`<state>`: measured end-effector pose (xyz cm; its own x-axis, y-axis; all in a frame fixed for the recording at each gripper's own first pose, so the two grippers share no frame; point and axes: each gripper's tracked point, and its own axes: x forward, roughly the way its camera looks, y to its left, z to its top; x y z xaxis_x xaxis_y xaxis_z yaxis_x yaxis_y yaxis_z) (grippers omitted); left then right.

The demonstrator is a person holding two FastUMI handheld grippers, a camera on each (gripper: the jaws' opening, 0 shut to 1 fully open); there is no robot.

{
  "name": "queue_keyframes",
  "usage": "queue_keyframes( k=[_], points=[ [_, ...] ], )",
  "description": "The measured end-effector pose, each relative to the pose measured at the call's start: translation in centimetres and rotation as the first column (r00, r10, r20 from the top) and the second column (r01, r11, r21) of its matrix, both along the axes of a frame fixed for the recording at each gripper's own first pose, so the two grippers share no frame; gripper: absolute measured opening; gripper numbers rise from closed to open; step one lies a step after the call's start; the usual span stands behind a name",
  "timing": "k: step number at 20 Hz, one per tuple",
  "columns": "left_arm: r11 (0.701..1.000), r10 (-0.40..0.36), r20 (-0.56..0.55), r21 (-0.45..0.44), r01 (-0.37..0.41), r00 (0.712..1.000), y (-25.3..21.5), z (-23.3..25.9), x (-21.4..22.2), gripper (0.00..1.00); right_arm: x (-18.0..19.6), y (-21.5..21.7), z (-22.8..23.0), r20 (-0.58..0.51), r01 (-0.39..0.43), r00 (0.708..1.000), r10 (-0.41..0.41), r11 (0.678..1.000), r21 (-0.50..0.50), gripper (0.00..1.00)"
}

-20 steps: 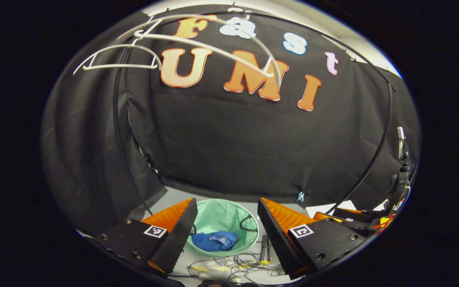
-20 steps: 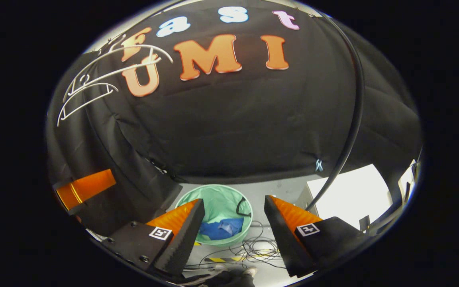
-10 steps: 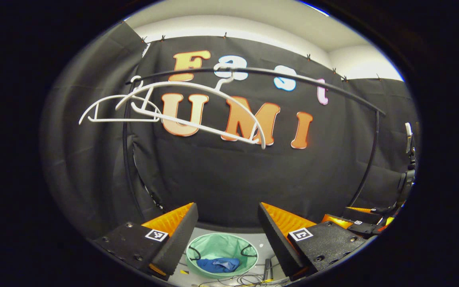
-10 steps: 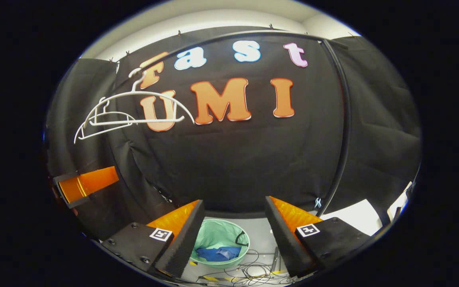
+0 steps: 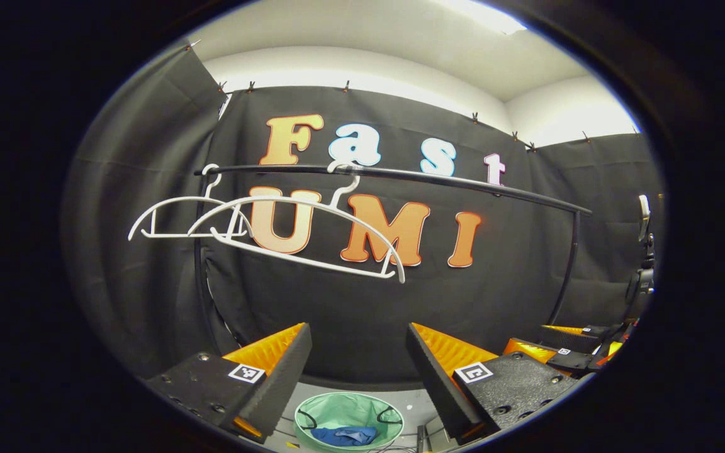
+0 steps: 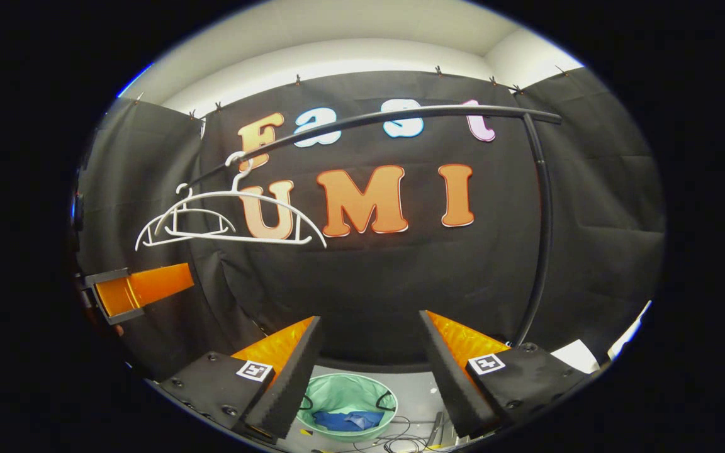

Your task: Grasp the clothes on the hanger with both hands and then place them into the laundry hamper below.

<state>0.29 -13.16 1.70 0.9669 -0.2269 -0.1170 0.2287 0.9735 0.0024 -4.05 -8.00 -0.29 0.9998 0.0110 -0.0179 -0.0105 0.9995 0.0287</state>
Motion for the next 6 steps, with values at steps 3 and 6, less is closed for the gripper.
queue_keyframes(
  k=[3, 6],
  points=[
    [1.0, -0.004, 0.005, 0.0, 0.004, 1.0, -0.13, 0.06, -0.04, 0.92, 0.31, 0.11, -0.07, 0.002, -0.001, 1.0, 0.001, 1.0, -0.003, 0.88],
    [1.0, -0.012, -0.002, -0.003, 0.012, 1.0, -0.15, -0.21, 0.25, 0.92, 0.55, 0.55, 0.24, 0.0, 0.0, 1.0, 0.0, 1.0, -0.001, 0.97]
  ],
)
